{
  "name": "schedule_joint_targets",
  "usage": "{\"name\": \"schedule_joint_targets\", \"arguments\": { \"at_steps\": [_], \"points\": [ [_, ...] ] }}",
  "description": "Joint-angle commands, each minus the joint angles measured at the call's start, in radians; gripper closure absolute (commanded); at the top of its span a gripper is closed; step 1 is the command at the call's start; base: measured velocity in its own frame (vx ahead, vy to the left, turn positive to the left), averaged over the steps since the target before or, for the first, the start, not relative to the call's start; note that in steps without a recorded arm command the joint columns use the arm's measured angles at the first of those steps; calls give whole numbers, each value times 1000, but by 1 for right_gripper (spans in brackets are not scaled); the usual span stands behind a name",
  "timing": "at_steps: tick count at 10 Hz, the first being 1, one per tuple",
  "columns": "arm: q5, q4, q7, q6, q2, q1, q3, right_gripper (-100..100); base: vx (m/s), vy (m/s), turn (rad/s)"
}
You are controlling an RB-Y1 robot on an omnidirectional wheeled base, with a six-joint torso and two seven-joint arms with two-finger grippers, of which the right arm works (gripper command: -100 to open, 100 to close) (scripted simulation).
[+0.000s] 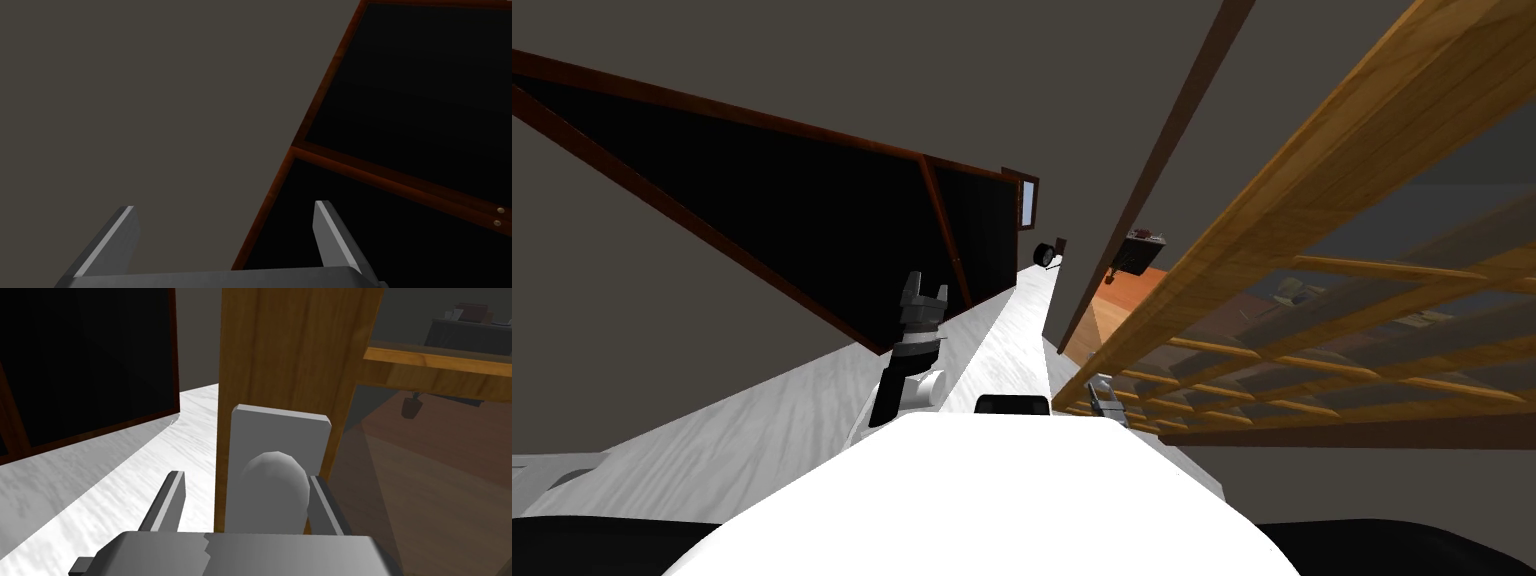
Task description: Pull the door open
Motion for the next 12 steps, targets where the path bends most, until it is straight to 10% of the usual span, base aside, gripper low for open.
{"name": "schedule_joint_targets", "arguments": {
  "at_steps": [1,12],
  "points": [
    [16,9,5,-12,12,5,19,100,167,51,67],
    [33,28,11,-46,12,23,33,100,35,12,14]
  ]
}}
